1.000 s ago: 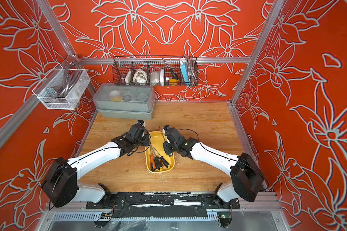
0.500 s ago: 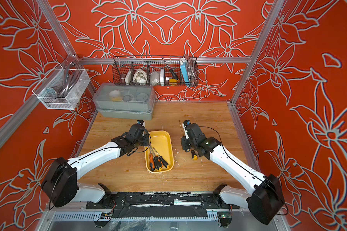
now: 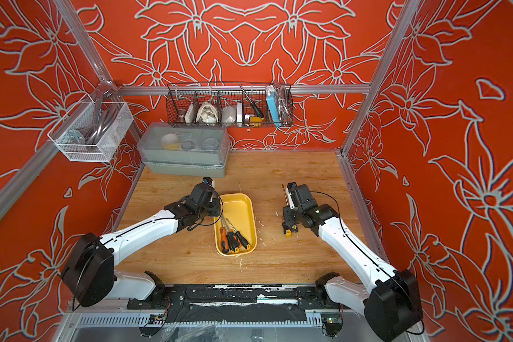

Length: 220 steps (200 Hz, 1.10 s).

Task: Take out the screwdriver from the storage box
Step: Place the screwdriver at the center of the board.

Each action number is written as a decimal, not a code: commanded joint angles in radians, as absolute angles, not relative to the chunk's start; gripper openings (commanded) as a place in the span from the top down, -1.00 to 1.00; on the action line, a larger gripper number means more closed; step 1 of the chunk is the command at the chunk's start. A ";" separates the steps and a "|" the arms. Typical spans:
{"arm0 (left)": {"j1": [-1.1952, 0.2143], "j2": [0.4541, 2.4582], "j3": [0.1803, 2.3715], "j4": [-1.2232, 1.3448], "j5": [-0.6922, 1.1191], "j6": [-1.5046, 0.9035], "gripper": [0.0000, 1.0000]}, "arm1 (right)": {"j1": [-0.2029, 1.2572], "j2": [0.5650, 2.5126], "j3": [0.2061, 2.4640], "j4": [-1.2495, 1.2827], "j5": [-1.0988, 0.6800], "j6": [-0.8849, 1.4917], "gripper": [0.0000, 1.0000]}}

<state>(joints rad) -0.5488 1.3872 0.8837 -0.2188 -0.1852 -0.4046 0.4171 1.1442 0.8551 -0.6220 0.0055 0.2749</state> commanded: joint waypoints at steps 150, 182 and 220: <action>-0.545 1.383 0.918 -0.180 -0.169 -0.417 1.00 | 0.177 1.499 0.910 -0.593 -0.106 0.134 1.00; -0.545 1.381 0.919 -0.181 -0.170 -0.416 1.00 | 0.172 1.532 0.905 -0.567 -0.125 0.143 1.00; -0.545 1.385 0.919 -0.182 -0.166 -0.416 1.00 | 0.171 1.534 0.906 -0.550 -0.116 0.154 1.00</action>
<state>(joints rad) -0.5488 1.3888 0.8837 -0.2184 -0.1848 -0.4046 0.1787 1.5307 0.8921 -0.5659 -0.1143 0.1497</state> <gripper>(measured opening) 0.091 0.243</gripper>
